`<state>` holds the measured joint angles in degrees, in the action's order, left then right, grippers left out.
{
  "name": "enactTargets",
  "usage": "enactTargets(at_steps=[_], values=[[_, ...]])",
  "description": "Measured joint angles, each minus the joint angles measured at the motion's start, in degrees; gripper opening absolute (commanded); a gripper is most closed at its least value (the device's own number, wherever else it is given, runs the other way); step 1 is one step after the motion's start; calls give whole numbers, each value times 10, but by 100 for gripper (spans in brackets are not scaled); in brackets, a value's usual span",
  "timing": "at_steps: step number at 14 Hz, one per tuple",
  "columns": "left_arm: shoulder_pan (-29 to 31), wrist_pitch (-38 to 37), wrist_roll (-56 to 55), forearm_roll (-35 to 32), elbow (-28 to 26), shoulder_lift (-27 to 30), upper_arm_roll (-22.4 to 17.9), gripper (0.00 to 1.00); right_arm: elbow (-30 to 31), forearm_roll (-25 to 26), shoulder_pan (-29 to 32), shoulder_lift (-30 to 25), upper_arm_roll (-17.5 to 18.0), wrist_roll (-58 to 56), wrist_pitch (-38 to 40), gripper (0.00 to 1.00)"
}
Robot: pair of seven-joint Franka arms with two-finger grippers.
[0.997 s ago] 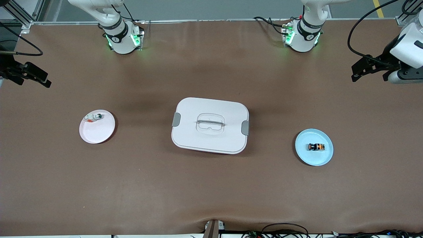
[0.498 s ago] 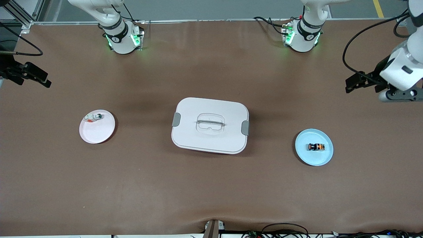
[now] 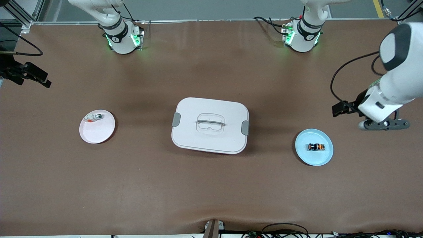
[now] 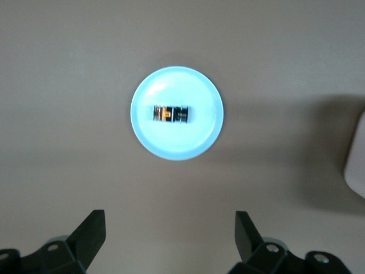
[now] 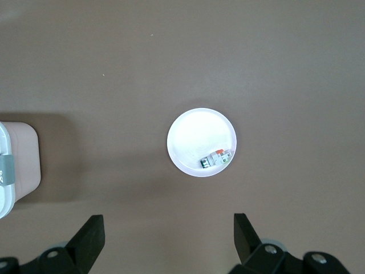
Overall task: Transfer orange switch to right arm and place
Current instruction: 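Move the left gripper down over the orange switch on the blue plate, then grasp the orange push-button switch with the left gripper and lift it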
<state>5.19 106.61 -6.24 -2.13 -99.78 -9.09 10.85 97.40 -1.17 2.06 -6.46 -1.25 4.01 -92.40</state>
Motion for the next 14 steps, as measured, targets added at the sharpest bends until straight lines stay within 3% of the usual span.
enactTargets(at_steps=[4,14], values=[[1,75,0,-8,-31,-52,-1,100,0,0,0,0,0,0,0,100],[23,263,2,-39,-35,-219,-5,100,1,0,0,0,1,0,0,100]])
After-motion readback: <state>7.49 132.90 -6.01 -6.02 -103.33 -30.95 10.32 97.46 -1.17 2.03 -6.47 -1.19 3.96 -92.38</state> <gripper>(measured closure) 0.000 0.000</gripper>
